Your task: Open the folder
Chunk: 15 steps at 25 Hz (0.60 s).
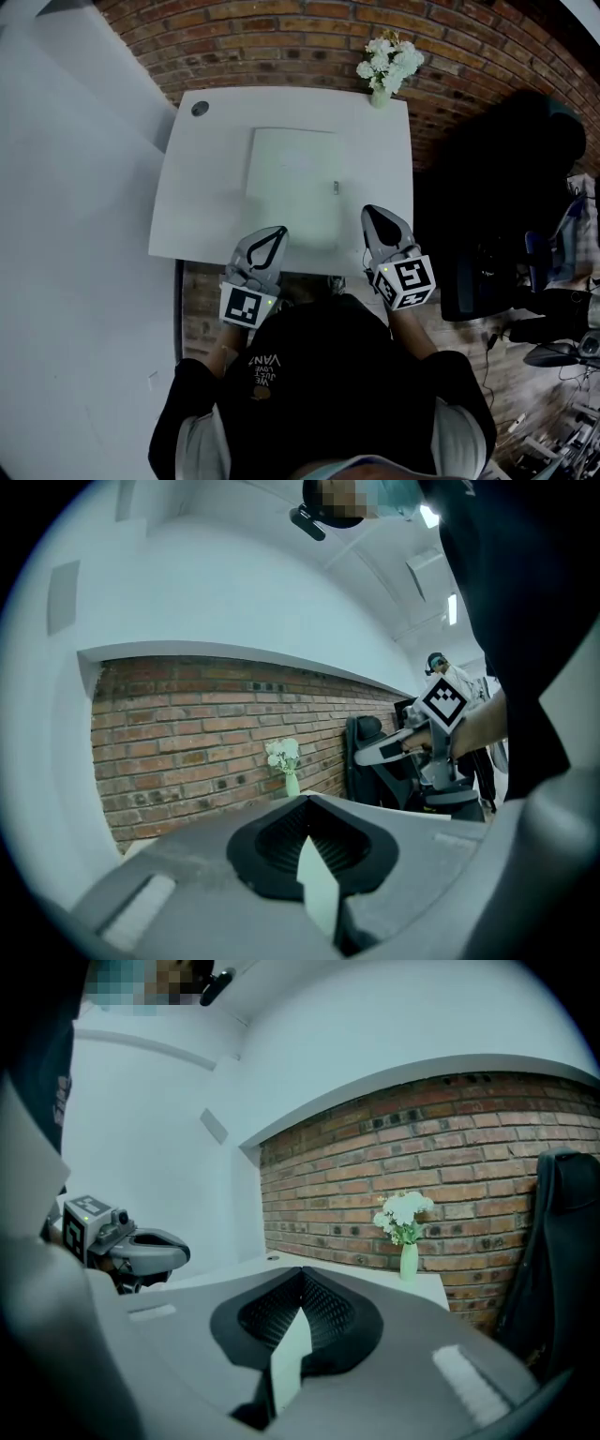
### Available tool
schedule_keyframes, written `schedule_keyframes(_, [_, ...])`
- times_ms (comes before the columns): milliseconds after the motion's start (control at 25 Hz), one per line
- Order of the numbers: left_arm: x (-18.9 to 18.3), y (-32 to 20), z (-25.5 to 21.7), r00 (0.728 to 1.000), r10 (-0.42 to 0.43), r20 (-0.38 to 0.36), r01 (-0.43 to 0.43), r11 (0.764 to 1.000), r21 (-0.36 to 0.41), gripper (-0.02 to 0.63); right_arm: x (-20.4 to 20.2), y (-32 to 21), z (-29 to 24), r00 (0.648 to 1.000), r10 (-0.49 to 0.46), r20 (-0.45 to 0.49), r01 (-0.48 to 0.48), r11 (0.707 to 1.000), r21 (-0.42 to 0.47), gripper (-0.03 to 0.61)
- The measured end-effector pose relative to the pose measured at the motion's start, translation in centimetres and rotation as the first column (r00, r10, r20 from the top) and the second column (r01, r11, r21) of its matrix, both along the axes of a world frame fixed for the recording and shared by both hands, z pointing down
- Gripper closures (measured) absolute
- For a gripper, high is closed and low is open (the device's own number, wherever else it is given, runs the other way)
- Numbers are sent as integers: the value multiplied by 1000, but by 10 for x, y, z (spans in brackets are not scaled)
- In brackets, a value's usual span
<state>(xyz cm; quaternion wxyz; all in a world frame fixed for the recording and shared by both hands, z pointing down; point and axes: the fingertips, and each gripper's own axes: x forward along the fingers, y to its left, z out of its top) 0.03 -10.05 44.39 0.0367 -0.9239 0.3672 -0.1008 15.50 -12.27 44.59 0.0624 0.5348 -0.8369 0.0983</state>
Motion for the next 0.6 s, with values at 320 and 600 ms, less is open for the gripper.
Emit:
schedule_keyframes(320, [13, -2, 16, 998, -47, 29, 48, 999, -13, 614, 3, -25, 17, 997, -76, -23, 76, 997, -21, 580])
schedule_keyframes(600, [16, -4, 31, 993, -103, 52, 105, 994, -36, 614, -2, -46, 33, 987, -151, -49, 149, 988, -41, 580])
